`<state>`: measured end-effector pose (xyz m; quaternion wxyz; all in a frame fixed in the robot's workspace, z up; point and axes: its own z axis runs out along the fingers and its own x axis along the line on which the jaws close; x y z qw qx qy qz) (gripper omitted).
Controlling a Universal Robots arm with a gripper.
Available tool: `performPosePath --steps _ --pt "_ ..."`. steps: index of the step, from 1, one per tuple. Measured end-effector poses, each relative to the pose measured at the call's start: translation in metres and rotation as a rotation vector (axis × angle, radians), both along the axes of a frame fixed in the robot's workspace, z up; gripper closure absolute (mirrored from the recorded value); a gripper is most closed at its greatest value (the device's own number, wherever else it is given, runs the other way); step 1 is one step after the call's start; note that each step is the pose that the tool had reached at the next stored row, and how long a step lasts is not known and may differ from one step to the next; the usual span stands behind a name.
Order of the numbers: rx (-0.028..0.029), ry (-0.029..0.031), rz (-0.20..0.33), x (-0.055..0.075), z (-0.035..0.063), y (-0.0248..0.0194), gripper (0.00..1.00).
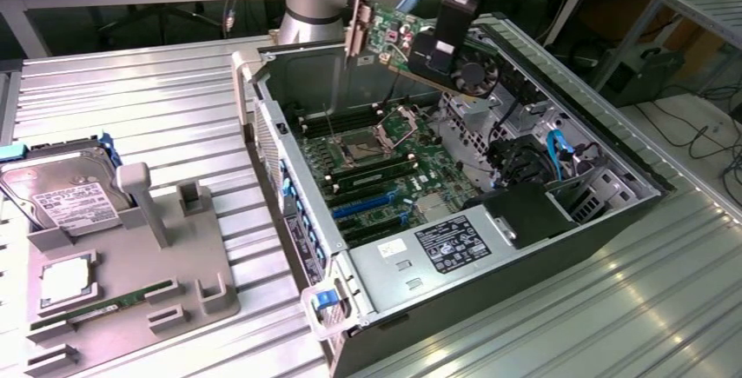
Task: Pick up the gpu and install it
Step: 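Insert the gpu into the slot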
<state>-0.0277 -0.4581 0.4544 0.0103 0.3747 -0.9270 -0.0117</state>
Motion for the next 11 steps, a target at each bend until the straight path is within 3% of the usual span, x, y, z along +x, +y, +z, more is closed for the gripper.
performPosePath --steps 11 --pt "0.0 0.0 0.094 0.0 0.0 -0.0001 0.73"
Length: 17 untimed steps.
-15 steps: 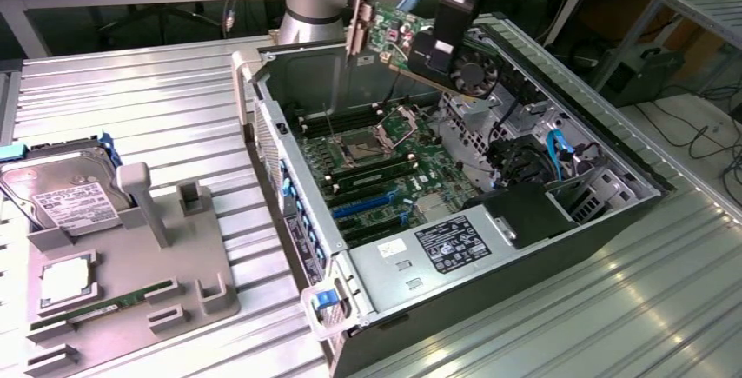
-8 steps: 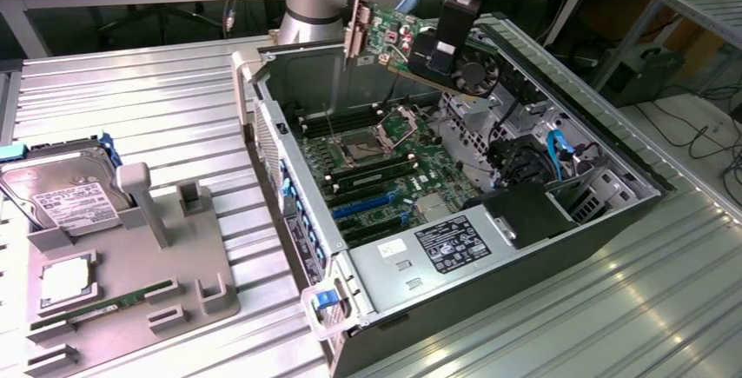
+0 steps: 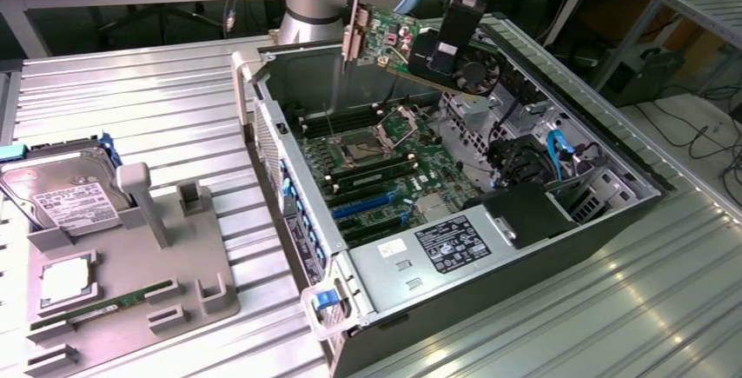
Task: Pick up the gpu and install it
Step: 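Insert the gpu into the slot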
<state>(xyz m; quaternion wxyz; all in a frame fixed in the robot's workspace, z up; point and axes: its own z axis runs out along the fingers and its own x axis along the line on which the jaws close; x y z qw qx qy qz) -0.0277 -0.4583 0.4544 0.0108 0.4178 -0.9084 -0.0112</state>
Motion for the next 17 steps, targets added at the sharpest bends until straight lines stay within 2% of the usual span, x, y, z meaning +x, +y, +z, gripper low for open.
performPosePath --steps 17 --pt "0.0 0.0 0.171 0.0 0.0 -0.0001 0.73"
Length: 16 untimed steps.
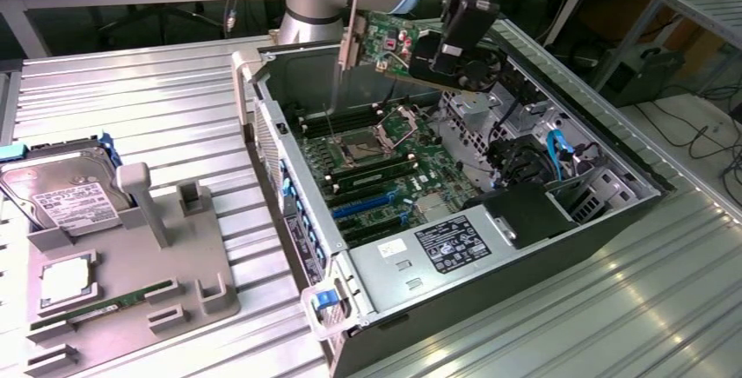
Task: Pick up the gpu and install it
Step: 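Insert the gpu into the slot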
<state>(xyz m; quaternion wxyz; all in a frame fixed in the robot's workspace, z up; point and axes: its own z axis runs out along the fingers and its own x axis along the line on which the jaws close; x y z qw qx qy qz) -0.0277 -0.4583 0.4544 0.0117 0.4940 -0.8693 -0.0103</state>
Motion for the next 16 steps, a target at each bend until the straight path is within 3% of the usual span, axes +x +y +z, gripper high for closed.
performPosePath --steps 16 --pt "0.0 0.0 0.166 0.0 0.0 -0.0001 0.73"
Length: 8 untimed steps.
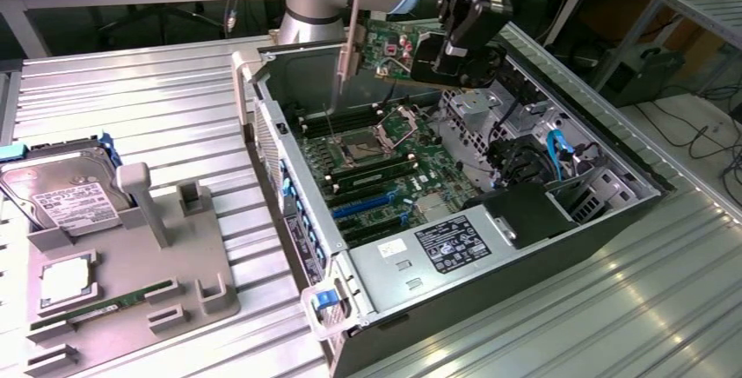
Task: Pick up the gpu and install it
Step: 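Insert the gpu into the slot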
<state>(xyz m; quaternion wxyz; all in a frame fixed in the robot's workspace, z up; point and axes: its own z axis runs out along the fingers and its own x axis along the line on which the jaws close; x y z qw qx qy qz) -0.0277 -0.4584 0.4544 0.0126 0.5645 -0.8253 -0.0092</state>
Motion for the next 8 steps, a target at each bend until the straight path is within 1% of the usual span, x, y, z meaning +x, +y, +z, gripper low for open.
performPosePath --steps 8 --pt "0.0 0.0 0.079 0.0 0.0 0.0 0.73"
